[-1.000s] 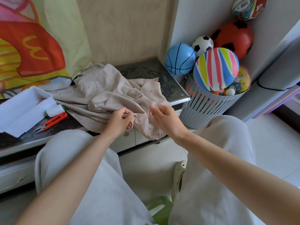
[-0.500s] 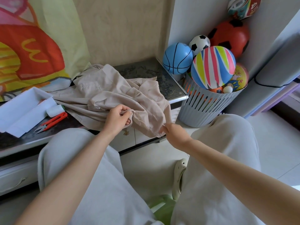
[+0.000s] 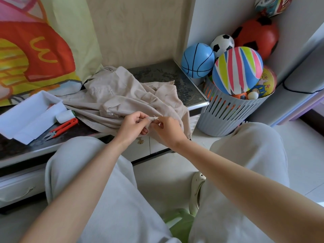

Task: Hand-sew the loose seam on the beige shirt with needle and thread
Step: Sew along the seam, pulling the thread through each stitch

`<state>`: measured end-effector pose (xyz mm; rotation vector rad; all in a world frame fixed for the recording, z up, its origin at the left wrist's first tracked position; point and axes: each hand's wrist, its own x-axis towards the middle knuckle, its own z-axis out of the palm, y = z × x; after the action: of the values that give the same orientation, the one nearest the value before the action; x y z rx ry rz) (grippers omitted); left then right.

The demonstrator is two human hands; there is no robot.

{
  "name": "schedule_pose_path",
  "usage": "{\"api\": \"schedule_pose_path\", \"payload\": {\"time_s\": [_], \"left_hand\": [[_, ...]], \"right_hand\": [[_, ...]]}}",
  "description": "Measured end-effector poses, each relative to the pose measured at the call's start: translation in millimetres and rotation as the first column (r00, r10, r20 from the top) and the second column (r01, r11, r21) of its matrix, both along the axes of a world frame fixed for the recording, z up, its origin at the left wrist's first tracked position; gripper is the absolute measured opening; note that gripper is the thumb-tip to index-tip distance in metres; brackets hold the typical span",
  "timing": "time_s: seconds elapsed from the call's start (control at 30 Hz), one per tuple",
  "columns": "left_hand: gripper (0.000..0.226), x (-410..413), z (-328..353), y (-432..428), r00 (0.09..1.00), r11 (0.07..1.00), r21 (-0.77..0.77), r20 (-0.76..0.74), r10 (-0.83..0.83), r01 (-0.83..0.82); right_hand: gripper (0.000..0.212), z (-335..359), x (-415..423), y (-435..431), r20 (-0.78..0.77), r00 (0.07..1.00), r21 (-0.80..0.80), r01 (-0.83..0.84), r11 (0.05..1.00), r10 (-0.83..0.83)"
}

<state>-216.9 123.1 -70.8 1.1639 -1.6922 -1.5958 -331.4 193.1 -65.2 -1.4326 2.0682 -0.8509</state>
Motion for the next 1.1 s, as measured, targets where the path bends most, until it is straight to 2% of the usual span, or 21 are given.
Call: {"api": "schedule_pose_path", "payload": {"time_s": [0.13, 0.23, 0.5, 0.7, 0.83, 0.9, 0.97, 1.1], "left_hand": [[0.016, 1, -1, -3, 0.999, 0.999, -0.017, 0.016, 0.035, -0.034], [0.016, 1, 0, -3, 1.0, 1.0, -0.02, 0.014, 0.025, -0.024], [0.017, 1, 7, 2, 0.999, 1.0, -0.01, 0.029, -0.029, 0.029], [0.014, 1, 8, 1, 1.0, 1.0, -0.012, -0.012, 0.01, -0.01], [0.014, -1, 7, 1, 1.0, 1.0, -0.013, -0.01, 0.011, -0.011], [0.014, -1, 7, 1, 1.0, 1.0, -0.02, -0.01, -0.009, 0.009], [0.015, -1, 7, 1, 1.0, 0.999, -0.031, -0.003, -0.024, 0.024], [0.016, -1, 7, 1, 1.0, 0.999, -0.026, -0.004, -0.031, 0.031]], "right_hand": [[0.025, -3, -7, 9, 0.032, 0.999, -0.075, 0.032, 0.997, -0.029], [0.014, -2, -13, 12, 0.056, 0.998, -0.112, 0.009, 0.994, -0.003], [0.012, 0, -6, -3, -0.012, 0.999, -0.107, -0.036, 0.994, 0.034], [0.033, -1, -12, 13, -0.011, 0.998, -0.1, -0.056, 0.993, 0.055], [0.02, -5, -17, 26, -0.053, 0.988, -0.047, -0.145, 0.988, 0.143], [0.008, -6, -20, 25, -0.004, 0.996, -0.072, -0.094, 0.993, 0.094], [0.016, -4, -21, 20, 0.023, 0.999, -0.111, -0.041, 0.993, 0.044], [0.02, -3, -15, 10, 0.02, 0.998, -0.122, -0.049, 0.991, 0.052]]}}
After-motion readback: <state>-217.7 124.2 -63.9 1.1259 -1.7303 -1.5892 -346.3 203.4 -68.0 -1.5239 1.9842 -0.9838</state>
